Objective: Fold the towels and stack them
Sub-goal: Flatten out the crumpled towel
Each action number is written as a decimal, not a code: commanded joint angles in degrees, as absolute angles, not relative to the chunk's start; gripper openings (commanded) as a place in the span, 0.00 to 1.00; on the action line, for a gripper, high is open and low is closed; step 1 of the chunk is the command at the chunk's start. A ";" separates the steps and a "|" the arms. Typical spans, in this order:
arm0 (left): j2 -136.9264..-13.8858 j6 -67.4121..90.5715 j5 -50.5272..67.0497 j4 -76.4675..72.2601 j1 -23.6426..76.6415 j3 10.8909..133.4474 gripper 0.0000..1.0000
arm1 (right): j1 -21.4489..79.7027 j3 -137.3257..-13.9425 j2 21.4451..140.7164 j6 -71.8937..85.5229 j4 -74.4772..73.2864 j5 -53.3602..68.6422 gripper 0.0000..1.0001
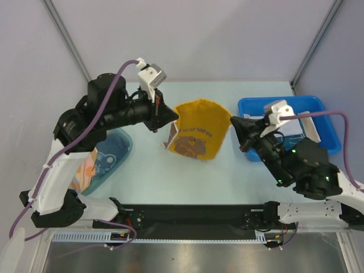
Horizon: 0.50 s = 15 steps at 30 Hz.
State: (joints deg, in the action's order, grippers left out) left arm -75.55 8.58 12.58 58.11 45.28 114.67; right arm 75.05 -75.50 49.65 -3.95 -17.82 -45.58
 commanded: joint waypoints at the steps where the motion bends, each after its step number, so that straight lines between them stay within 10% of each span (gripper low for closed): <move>1: -74.70 8.35 12.40 64.05 46.05 118.81 0.00 | 82.43 -74.62 48.25 -16.59 -8.98 -56.76 0.00; 9: -78.83 0.18 -6.90 65.74 45.88 122.24 0.00 | 74.74 -78.12 54.13 -33.32 6.79 -50.50 0.00; 15: -91.46 -8.96 -4.49 59.51 40.79 128.84 0.00 | 35.28 -84.90 65.27 -10.74 -3.61 -17.82 0.00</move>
State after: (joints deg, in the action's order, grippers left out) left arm -86.15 -2.55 -1.65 61.93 43.90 126.39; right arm 46.57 -81.84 62.17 -19.20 -2.61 -34.17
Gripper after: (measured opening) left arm 0.022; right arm 0.009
